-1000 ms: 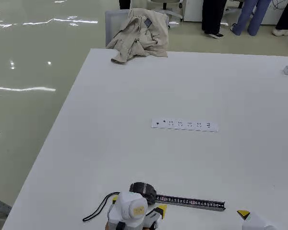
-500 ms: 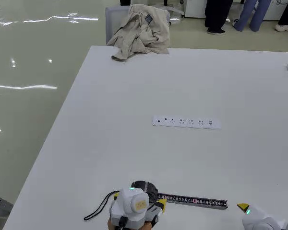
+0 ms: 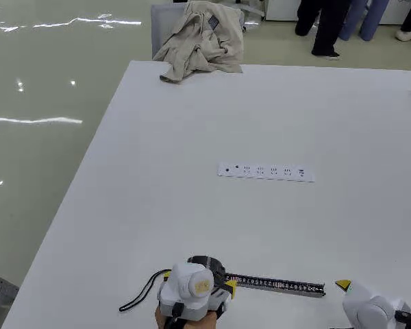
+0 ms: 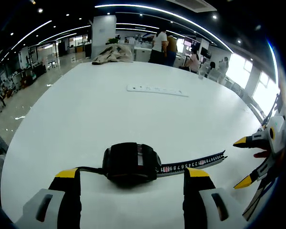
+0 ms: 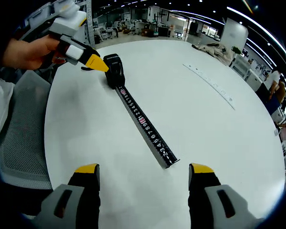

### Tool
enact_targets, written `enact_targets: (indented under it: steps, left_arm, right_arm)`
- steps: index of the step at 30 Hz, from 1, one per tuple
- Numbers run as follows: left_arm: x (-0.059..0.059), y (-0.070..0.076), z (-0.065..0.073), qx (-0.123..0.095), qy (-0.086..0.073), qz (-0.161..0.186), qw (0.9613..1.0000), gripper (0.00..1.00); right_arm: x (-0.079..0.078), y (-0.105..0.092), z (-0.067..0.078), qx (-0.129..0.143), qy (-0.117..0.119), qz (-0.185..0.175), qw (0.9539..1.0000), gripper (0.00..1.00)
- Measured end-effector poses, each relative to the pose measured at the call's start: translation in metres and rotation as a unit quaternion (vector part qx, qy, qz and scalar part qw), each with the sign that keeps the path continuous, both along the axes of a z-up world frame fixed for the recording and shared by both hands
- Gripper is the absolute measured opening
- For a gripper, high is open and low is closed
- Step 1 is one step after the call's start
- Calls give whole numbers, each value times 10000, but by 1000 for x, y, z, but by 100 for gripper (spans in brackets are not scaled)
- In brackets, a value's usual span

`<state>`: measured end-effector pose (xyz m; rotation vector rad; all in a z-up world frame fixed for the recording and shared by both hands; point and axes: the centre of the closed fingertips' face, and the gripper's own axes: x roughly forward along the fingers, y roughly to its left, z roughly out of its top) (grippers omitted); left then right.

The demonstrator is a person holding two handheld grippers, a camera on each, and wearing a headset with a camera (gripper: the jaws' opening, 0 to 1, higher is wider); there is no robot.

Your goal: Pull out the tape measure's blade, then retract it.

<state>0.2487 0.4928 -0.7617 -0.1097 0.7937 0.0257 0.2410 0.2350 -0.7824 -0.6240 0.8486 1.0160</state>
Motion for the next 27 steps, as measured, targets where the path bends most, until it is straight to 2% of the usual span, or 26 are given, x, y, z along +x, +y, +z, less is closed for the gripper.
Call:
enact_targets:
  steps: [14,27]
  left_arm:
    - [4,-2,-11,-13,110,9,9999,85]
    - [5,1,-17,-49,161,122,9998,84]
  right_arm:
    - [10,7,-7,-35,58,457,9989,75]
    - [19,3,-12,-264,104,844,9960,68]
